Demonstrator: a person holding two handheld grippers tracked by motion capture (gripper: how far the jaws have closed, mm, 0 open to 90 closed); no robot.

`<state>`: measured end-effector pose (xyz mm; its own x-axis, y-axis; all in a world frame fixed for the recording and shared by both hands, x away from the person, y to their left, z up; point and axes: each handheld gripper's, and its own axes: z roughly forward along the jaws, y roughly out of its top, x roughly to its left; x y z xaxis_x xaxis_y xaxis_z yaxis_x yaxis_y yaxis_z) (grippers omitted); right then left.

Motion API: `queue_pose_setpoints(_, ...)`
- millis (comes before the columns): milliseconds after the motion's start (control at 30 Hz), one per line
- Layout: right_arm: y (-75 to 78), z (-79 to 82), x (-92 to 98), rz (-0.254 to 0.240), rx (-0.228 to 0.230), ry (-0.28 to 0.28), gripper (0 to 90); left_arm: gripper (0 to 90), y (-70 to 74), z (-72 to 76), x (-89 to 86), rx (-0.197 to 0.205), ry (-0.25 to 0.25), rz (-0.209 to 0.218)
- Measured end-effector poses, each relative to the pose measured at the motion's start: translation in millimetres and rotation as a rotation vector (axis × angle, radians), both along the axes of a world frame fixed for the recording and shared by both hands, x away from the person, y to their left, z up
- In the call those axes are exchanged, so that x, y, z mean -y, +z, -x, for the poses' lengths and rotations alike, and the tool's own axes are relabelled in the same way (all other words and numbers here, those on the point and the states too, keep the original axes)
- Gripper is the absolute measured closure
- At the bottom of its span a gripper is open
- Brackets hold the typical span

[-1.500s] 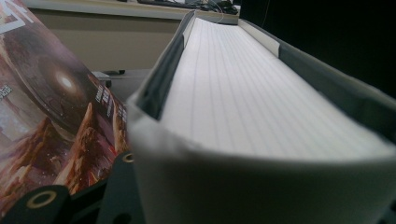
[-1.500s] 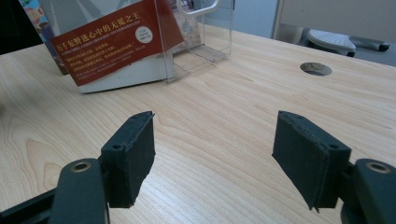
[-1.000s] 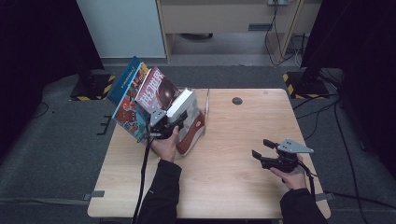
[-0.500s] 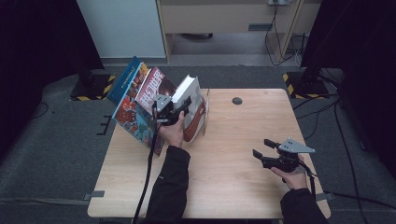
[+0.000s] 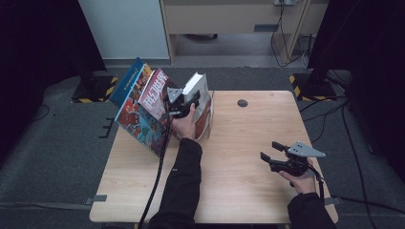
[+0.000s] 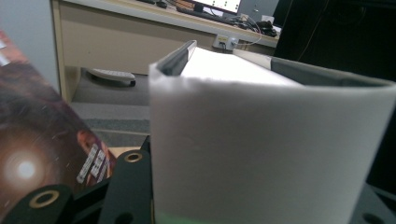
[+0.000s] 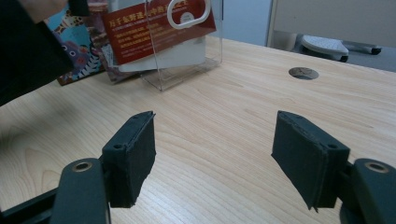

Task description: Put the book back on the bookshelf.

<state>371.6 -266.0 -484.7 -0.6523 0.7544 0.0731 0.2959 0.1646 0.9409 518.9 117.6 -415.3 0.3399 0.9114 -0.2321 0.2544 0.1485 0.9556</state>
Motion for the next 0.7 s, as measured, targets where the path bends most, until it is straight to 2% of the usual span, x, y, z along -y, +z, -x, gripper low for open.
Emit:
queue_pose_setpoints(67, -0.2, -0.1, 0.3, 0.004, 0.003, 0.002, 29.9, 52.0, -0.5, -1.9, 2.4, 0.004, 0.000, -0.007)
queue_pose_setpoints(200, 0.3, 0.1, 1.1, -0.001, 0.001, -0.002, 30.0, 51.9, -10.3, -5.8, 4.8, 0.000, 0.014, 0.000)
queue_pose_setpoints(433, 0.5, 0.6, 1.0, 0.002, 0.004, -0.001, 30.0, 51.5, -15.9, -1.9, 7.2, 0.033, 0.004, -0.017)
queue_pose_setpoints(533, -0.1, 0.2, 0.8, 0.010, 0.004, -0.002, 29.9, 51.2, -17.5, 2.6, 6.2, 0.044, -0.011, -0.053)
queue_pose_setpoints(600, -0.2, 0.5, 0.5, 0.014, -0.001, -0.003, 29.9, 50.5, -19.2, 7.1, 4.6, 0.041, -0.012, -0.056)
queue_pose_setpoints(700, -0.9, 0.6, -0.3, 0.023, -0.005, -0.002, 29.9, 49.4, -21.7, 13.9, 1.7, 0.038, -0.030, -0.096)
